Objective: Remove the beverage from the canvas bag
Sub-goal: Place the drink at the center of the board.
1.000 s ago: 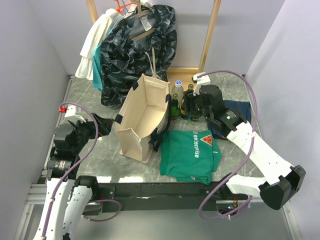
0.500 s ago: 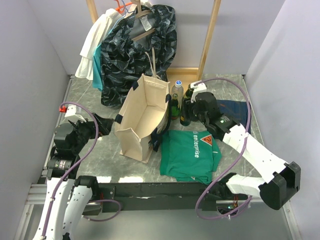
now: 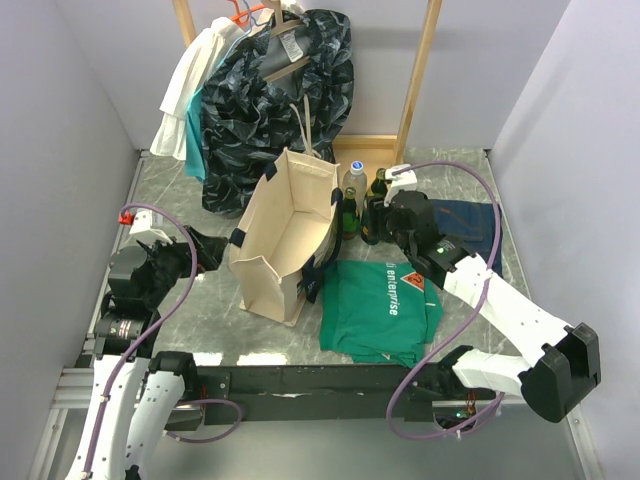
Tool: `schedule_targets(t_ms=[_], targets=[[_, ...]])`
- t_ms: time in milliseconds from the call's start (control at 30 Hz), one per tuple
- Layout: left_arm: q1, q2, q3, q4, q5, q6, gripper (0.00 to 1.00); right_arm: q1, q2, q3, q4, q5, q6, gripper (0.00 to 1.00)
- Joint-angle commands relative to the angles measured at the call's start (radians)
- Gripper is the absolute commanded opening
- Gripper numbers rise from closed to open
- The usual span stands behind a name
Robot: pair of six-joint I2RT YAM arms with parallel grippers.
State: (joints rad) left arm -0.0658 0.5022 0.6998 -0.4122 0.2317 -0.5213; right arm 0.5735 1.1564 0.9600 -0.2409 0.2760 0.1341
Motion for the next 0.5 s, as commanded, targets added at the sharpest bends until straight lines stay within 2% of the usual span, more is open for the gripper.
schedule_targets(t_ms=[0, 467], targets=[[0.004, 0.001, -0.002, 0.023, 0.006, -0.016, 0.96, 0.000, -0.063, -0.015, 0.187, 0.074, 0.021, 0.00], [0.004, -0.004, -0.002, 0.021, 0.008, -0.016, 0.96, 0.005, -0.017, -0.035, 0.224, 0.080, 0.053, 0.00]])
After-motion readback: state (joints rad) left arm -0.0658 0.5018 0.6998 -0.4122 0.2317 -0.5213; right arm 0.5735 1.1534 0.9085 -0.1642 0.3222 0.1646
